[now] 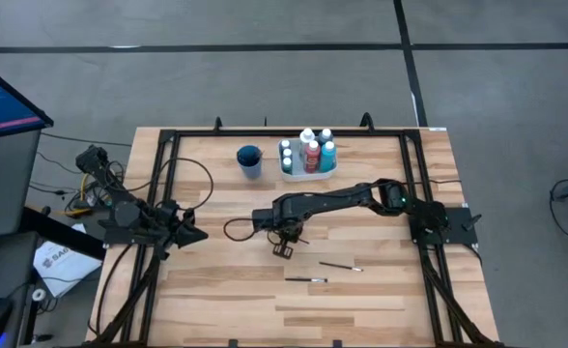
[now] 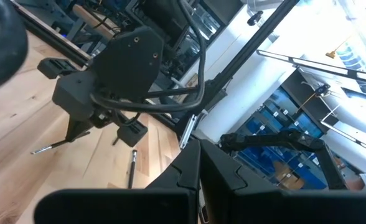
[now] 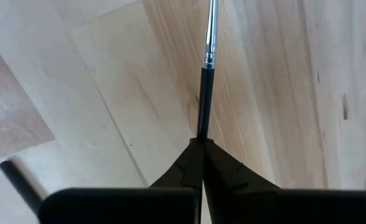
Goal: Pick & Place Paint Supplies
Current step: Put the silver and black paint brush into the blue cup
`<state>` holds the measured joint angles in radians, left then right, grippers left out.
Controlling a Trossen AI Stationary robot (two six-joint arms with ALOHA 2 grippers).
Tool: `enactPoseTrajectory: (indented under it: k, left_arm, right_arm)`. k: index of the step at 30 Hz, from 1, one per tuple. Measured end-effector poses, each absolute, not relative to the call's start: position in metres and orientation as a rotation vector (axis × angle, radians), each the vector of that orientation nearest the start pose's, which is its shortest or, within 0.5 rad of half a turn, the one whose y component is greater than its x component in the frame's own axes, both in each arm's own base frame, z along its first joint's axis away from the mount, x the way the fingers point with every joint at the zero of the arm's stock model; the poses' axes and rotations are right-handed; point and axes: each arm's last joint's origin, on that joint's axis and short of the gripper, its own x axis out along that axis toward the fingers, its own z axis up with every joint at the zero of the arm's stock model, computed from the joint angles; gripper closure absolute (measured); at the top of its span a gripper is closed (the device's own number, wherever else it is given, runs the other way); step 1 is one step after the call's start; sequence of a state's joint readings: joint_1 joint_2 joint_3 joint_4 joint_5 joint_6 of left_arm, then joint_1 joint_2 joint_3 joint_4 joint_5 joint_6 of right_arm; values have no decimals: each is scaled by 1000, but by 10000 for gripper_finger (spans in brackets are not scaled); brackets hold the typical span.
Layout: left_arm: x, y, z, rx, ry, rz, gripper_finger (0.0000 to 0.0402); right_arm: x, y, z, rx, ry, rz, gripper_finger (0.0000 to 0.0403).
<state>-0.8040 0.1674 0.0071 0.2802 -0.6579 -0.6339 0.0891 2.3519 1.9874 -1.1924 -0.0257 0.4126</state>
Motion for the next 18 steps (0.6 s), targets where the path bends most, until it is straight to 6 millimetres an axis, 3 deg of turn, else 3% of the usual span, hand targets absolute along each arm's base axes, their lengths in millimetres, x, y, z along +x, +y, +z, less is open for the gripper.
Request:
enactPoseTrajectory:
  k: [4, 18]
  left_arm:
    - [83, -60, 179, -719, -47, -172, 400]
    - [83, -60, 180, -723, -53, -174, 400]
  right_arm:
    - [456, 42, 164, 279, 1543, -232, 402]
    - [456, 36, 194, 299, 1431, -211, 403]
